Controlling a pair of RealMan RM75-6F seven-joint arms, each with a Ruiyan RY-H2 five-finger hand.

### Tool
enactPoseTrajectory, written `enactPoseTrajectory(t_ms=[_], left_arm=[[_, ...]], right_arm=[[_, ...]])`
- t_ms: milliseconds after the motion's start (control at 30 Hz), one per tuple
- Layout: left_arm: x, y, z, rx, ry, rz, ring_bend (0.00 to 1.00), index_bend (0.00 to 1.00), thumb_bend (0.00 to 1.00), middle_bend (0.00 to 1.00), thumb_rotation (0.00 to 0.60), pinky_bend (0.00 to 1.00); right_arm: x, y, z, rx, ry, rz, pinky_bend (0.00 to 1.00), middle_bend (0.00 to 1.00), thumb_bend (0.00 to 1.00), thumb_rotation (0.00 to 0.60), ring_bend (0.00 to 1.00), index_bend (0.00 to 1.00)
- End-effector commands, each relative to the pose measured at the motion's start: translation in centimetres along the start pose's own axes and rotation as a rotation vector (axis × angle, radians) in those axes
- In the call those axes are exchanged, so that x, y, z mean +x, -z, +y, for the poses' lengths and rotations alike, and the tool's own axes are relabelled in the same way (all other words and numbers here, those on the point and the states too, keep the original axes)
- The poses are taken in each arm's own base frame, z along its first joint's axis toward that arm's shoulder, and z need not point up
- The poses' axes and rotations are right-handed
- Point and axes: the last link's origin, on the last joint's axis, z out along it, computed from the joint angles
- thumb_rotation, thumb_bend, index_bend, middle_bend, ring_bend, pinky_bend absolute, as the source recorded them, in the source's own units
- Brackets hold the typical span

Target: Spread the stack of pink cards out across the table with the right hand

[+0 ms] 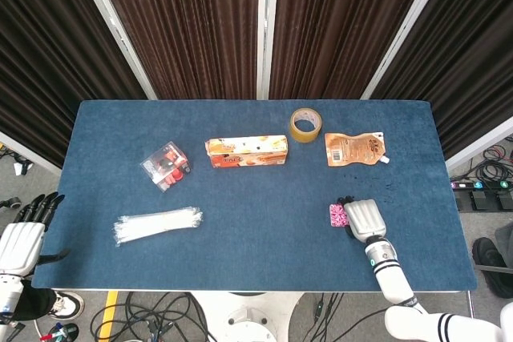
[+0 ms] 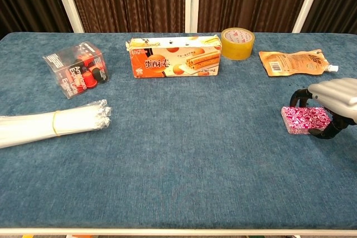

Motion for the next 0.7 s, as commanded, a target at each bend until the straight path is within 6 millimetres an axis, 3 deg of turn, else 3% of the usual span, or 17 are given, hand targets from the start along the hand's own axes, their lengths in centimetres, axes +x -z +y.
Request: enactPoseTrajectory(t_ms=[33,467,700], left_arm=[[0.0,0.0,0.0,0.0,0.001,0.002,0.0,0.07,0.0,0.05,0.6,0.15],[0.1,0.0,0.0,-0.001,0.004,0.001,0.0,0.07,0.0,0.05,0.6,0.15],[0.2,0.0,0.0,-0.001,0.005,0.008,0.0,0.07,0.0,0.05,0.6,0.15]], right_arm=[[0.1,0.0,0.0,0.0,-0.002,0.006,0.96,0.37,0.29,0.6,0.89,0.34],[1.1,0.0,0.0,0.005,-0.02,0.041,0.96,0.41,0.3,0.6,0.89,0.4],[2.7,-0.8,-2.0,0.056,-0.019,0.062,0.96,0.41,0.3,0.6,0.89,0.4]])
